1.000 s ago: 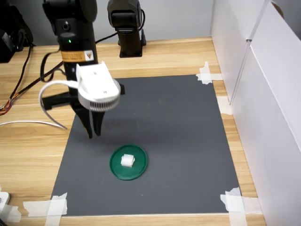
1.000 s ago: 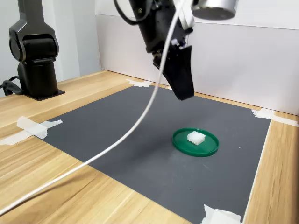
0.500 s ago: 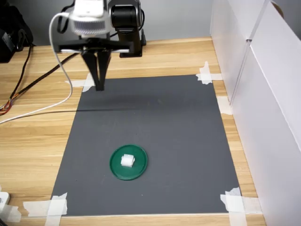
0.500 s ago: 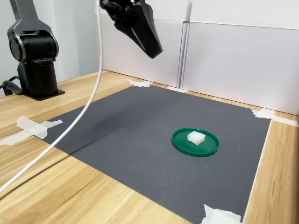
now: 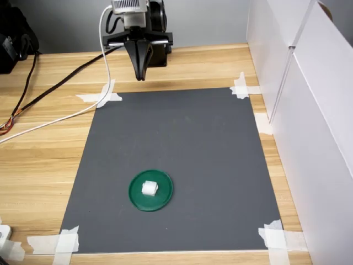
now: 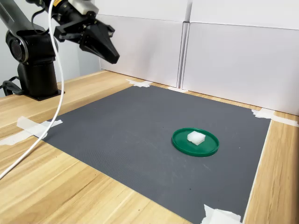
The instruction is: Grasp a white terminal and put it in the green lid.
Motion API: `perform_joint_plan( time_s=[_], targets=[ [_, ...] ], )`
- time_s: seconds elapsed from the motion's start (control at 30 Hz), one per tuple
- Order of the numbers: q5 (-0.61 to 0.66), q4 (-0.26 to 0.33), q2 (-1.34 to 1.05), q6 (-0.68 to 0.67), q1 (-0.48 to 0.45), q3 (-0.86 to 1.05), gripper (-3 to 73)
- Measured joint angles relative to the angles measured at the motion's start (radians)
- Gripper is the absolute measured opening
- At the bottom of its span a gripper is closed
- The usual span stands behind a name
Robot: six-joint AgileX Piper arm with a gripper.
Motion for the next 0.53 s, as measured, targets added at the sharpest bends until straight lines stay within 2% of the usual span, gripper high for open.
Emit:
perform_joint_plan(
  time_s=[0.07,0.23,0.3,0.37,0.4,0.47,0.5,0.53],
  targets=[
    [0.017,-0.032,-0.101,0.015,0.0,0.117,-2.0],
    [0.038,-0.051,-0.316,0.01,0.0,0.195,-2.0],
    [0.12,-0.051,-0.398,0.002,0.0,0.218,-2.0],
    [0.12,-0.053,-0.449,0.002,0.0,0.266,-2.0],
    [0.185,-0.053,-0.467,0.001,0.0,0.278,-2.0],
    [0.185,-0.053,-0.505,0.001,0.0,0.295,-2.0],
    [0.288,-0.053,-0.51,0.001,0.0,0.295,-2.0],
    [0.291,-0.054,-0.511,0.001,0.0,0.295,-2.0]
  ],
)
